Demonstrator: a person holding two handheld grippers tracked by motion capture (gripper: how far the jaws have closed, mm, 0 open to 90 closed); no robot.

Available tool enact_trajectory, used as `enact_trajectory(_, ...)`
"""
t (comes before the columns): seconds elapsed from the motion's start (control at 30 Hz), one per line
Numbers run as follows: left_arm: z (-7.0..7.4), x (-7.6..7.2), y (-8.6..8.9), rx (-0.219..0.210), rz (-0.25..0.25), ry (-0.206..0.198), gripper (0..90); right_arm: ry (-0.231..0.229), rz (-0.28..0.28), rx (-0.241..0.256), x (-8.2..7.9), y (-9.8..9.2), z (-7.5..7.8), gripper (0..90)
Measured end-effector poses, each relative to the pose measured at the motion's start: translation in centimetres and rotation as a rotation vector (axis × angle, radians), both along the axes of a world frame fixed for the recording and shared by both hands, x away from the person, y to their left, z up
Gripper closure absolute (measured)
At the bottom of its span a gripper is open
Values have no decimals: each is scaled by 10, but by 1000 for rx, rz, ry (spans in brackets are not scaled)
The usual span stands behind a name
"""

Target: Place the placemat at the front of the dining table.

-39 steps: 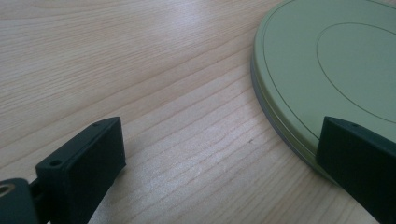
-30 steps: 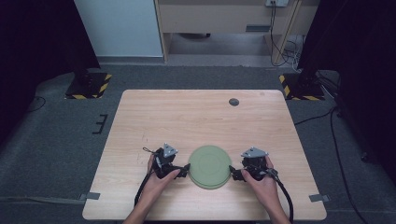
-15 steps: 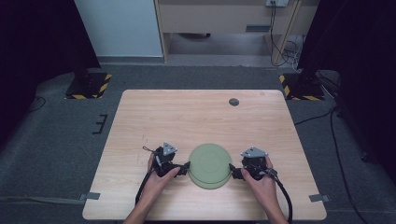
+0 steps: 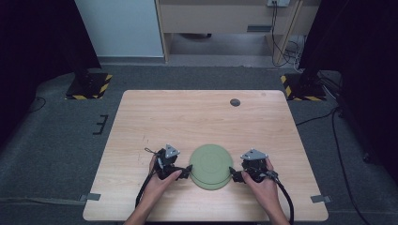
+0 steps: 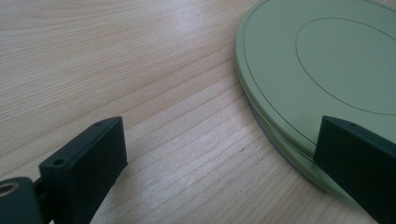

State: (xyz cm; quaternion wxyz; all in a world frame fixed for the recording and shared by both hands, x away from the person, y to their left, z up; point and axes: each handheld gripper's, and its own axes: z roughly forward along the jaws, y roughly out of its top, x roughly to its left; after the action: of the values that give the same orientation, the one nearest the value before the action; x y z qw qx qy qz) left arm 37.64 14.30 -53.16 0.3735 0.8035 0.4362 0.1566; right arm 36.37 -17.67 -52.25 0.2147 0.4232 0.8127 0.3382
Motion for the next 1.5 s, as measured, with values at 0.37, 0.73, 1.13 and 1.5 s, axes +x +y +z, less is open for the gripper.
enact_trajectory(0.37,-1,4,-2,-6,43,-3,4,-13,-34,-1,3,1,-1,57)
enact_trajectory(0.73,0,0,-3,5,20,-16,23,4,-15,9,2,1,-1,80)
enact_trajectory(1.13,-2,4,-5,3,76,-32,1,-9,-41,5,5,4,-3,59)
enact_trajectory(1.5,-2,-1,-6,8,48,-26,22,9,-42,2,3,3,-3,82)
